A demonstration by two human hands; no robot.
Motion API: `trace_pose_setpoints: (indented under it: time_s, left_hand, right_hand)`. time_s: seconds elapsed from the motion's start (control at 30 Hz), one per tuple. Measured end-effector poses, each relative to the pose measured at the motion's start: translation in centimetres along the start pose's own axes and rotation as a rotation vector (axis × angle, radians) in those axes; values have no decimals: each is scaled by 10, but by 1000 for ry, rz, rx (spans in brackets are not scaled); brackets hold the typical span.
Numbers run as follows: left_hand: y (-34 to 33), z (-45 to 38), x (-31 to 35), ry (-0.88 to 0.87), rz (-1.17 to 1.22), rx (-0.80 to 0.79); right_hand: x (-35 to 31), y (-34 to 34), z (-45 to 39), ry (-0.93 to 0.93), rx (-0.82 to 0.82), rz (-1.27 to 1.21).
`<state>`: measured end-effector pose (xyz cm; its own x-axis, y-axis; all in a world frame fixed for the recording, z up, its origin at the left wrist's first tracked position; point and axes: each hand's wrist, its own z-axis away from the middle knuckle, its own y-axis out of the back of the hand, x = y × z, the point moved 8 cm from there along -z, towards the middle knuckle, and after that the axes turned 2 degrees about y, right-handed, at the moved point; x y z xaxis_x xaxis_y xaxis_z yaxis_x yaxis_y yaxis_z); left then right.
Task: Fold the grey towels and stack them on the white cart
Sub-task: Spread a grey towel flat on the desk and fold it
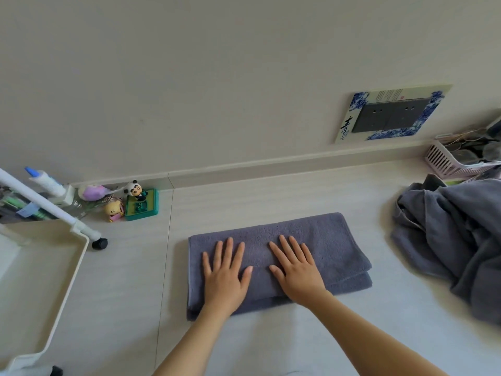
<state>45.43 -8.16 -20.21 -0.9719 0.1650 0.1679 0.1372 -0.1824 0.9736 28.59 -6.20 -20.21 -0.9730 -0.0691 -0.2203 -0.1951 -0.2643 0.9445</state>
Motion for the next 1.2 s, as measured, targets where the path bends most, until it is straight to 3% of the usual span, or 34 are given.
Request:
trace_pose_setpoints:
  time_s: [0.2, 0.33, 0.5, 0.7, 0.87, 1.0, 1.07, 1.2]
  left_hand:
    - [9, 13, -62, 381, 120, 10]
    - [22, 6, -74, 486, 358, 65]
    - [29, -2, -83, 634, 813, 40]
    - [76, -9, -73, 499, 930, -26]
    - [122, -15, -2, 280, 953, -8]
    - [130, -26, 56, 181, 893, -61]
    - [137, -31, 75, 147, 798, -89]
    - [147, -36, 104, 80, 694, -84]
  right_hand:
    - [0, -2, -5, 11, 83, -34]
    - [-18, 17, -6, 26, 218, -650]
    - [-35, 10, -2, -227, 215, -1323]
    - [-45, 3, 6, -252, 178, -1410]
    - [-49, -7, 1, -232, 42, -1471]
    - [-50, -8, -6, -243, -199, -1843]
    - [-32, 9, -1, -270, -128, -1866]
    - [48, 41, 33, -497, 343, -1509]
